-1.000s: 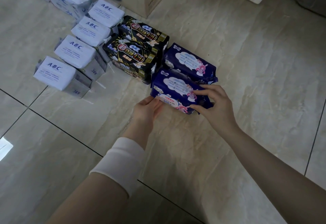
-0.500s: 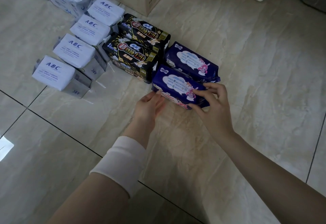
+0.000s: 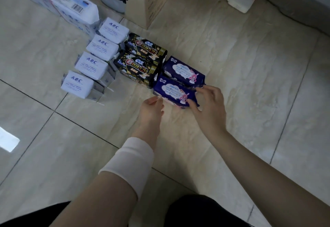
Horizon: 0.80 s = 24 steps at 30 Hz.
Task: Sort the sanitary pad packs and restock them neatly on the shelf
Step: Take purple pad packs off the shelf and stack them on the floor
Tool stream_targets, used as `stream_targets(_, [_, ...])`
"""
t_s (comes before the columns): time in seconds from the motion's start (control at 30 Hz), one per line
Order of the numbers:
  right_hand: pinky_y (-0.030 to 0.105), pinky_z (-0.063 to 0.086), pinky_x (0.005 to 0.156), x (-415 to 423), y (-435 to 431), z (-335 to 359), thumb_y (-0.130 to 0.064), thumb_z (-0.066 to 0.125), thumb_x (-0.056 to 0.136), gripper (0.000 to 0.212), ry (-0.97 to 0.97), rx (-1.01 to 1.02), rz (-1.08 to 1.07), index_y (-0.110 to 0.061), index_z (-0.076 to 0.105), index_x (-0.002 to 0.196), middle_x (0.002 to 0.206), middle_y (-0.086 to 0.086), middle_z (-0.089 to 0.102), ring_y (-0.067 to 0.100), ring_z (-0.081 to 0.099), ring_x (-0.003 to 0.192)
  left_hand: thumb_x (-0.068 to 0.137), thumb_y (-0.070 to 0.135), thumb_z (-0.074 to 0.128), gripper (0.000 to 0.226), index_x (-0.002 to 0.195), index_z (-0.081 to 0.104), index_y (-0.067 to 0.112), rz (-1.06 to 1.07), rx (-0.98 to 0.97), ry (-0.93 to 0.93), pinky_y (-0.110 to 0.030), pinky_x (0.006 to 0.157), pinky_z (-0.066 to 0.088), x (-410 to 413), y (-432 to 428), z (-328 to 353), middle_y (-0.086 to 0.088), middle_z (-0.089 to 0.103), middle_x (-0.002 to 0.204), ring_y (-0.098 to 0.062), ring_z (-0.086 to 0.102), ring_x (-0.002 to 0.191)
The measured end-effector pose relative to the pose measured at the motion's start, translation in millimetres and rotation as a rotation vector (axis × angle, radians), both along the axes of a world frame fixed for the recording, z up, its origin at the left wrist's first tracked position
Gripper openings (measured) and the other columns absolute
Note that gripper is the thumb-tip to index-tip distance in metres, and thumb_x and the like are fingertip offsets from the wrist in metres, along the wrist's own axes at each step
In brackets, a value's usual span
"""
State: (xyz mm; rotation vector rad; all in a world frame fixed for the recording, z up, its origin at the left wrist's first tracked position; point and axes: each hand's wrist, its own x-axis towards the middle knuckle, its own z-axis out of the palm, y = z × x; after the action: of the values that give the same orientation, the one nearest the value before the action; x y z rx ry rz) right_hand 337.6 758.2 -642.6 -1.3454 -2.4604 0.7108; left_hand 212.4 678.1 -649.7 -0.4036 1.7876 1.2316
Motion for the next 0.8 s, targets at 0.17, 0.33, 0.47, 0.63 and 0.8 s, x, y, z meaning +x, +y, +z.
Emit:
stream_targets(0.17, [0.034,0.04,0.095,-14,-14,148,-0.031,0.06,0.087,0.042,-0.111,-0.18,-0.054,-0.011,0.054,0.123,0.128,0.009,0.048,0.023,0.041,0.121,0.091,0.017,0.055,0.031,0.121,0.059,0.009,-0.27,-0.09,0.189,-0.035,0.094,0.048,-7,-2,156,-0.009,0.066,0.107,-0.02,0.061,0.098])
stream_targets(0.33, [0.036,0.039,0.096,-27,-24,335,-0.032,0.057,0.089,0.041,-0.202,-0.278,-0.075,-0.013,0.052,0.124,0.128,0.009,0.045,0.026,0.039,0.122,0.091,0.02,0.056,0.033,0.123,0.055,0.01,-0.503,-0.09,0.336,-0.026,0.092,0.044,-17,-15,343,-0.003,0.061,0.12,-0.018,0.057,0.111])
stream_targets(0.47, [0.037,0.039,0.094,-33,-35,474,-0.03,0.055,0.09,0.038,-0.294,-0.267,-0.026,-0.011,0.051,0.123,0.127,0.011,0.046,0.028,0.041,0.12,0.091,0.022,0.055,0.033,0.122,0.054,0.015,-0.693,-0.101,0.457,-0.028,0.091,0.044,-32,-36,471,0.001,0.059,0.124,-0.017,0.055,0.114])
stream_targets(0.63, [0.036,0.035,0.097,-47,-52,591,-0.033,0.053,0.091,0.045,-0.382,-0.195,0.017,-0.014,0.045,0.131,0.133,0.01,0.041,0.027,0.036,0.125,0.091,0.024,0.053,0.037,0.127,0.051,0.014,-0.925,-0.096,0.656,-0.031,0.096,0.041,-57,-49,587,-0.004,0.054,0.131,-0.021,0.051,0.12])
stream_targets(0.8, [0.037,0.035,0.099,-69,-57,668,-0.035,0.053,0.091,0.048,-0.378,-0.106,0.011,-0.013,0.044,0.132,0.134,0.011,0.04,0.028,0.037,0.125,0.091,0.028,0.054,0.036,0.123,0.051,0.012,-1.082,-0.061,0.863,-0.037,0.096,0.044,-73,-40,664,-0.007,0.055,0.125,-0.024,0.052,0.115])
